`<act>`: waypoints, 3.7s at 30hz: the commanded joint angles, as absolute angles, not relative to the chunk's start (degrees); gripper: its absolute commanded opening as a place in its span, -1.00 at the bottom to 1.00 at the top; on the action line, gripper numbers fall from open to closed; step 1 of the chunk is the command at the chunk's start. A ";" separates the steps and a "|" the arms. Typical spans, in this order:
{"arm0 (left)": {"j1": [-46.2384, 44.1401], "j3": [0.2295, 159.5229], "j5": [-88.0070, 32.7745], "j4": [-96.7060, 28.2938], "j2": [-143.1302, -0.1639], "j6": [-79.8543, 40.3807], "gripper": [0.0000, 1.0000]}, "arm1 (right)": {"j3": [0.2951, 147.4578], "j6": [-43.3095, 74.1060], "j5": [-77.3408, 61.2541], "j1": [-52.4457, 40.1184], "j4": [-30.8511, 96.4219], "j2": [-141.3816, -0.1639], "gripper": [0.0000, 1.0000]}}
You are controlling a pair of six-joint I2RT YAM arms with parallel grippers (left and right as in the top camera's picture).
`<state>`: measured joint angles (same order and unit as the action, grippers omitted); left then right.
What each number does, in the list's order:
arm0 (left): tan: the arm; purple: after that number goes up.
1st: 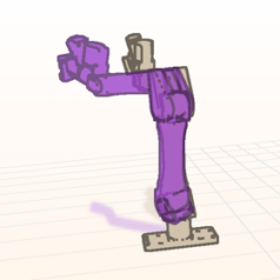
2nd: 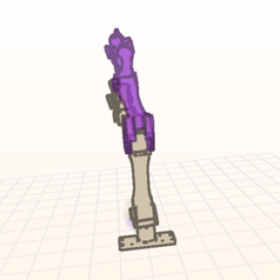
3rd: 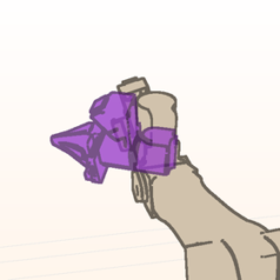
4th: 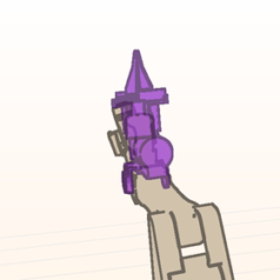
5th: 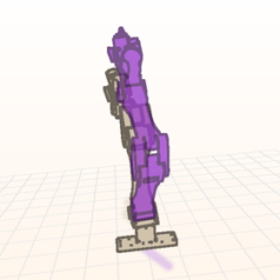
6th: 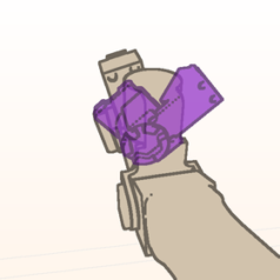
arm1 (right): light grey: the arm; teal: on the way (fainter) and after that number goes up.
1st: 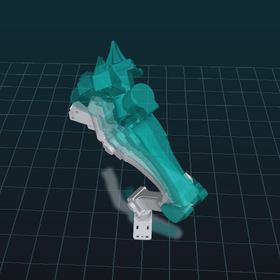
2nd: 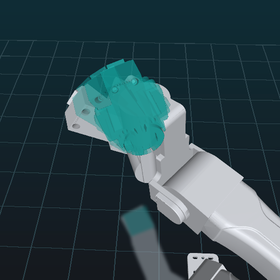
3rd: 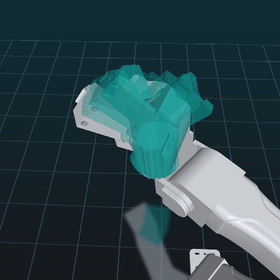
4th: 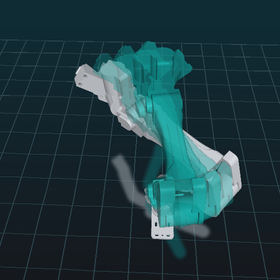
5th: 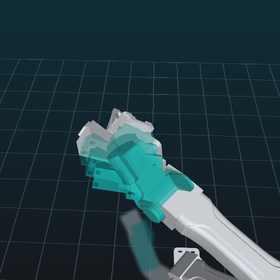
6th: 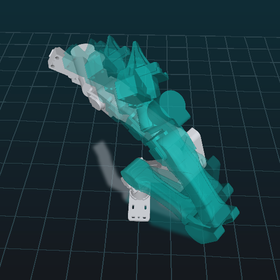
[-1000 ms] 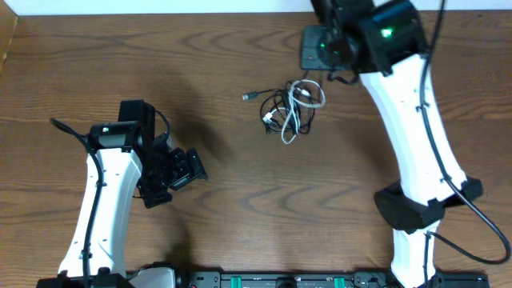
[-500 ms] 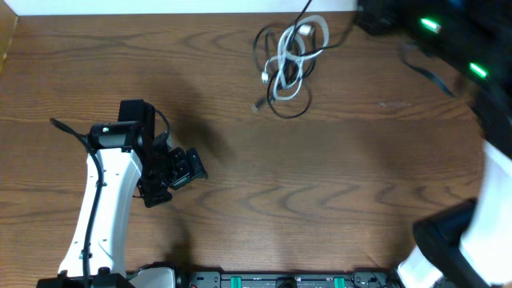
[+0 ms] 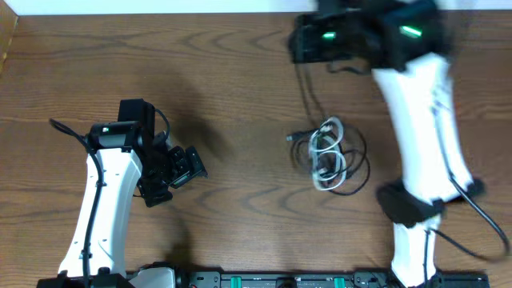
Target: Untangle cables
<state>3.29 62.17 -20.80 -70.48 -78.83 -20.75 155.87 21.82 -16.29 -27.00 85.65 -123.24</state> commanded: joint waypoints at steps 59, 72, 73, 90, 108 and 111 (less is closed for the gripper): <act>3.46 59.77 -20.49 -67.40 -78.98 -21.76 0.91 | 158.56 27.83 9.52 -28.34 93.47 -118.83 -0.97; 3.46 59.77 -20.49 -67.40 -78.98 -21.76 0.91 | 158.54 23.14 2.52 -28.36 97.36 -122.54 0.67; 3.46 59.77 -20.49 -67.42 -78.98 -21.76 0.91 | 158.17 20.95 3.55 -28.29 97.34 -122.58 0.94; 3.46 59.77 -20.49 -67.37 -78.98 -21.78 0.91 | 149.36 14.85 10.57 -27.18 97.32 -121.64 0.99; 3.46 59.77 -20.51 -67.16 -78.98 -21.80 0.90 | 152.75 9.93 -3.81 -14.28 97.32 -112.95 0.98; 3.46 59.77 -20.51 -67.24 -78.98 -21.78 0.91 | 150.91 6.22 -13.56 -14.83 97.32 -113.06 0.98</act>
<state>3.29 60.16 -20.80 -67.02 -78.89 -21.21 152.33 13.56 5.08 -14.17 97.08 -111.98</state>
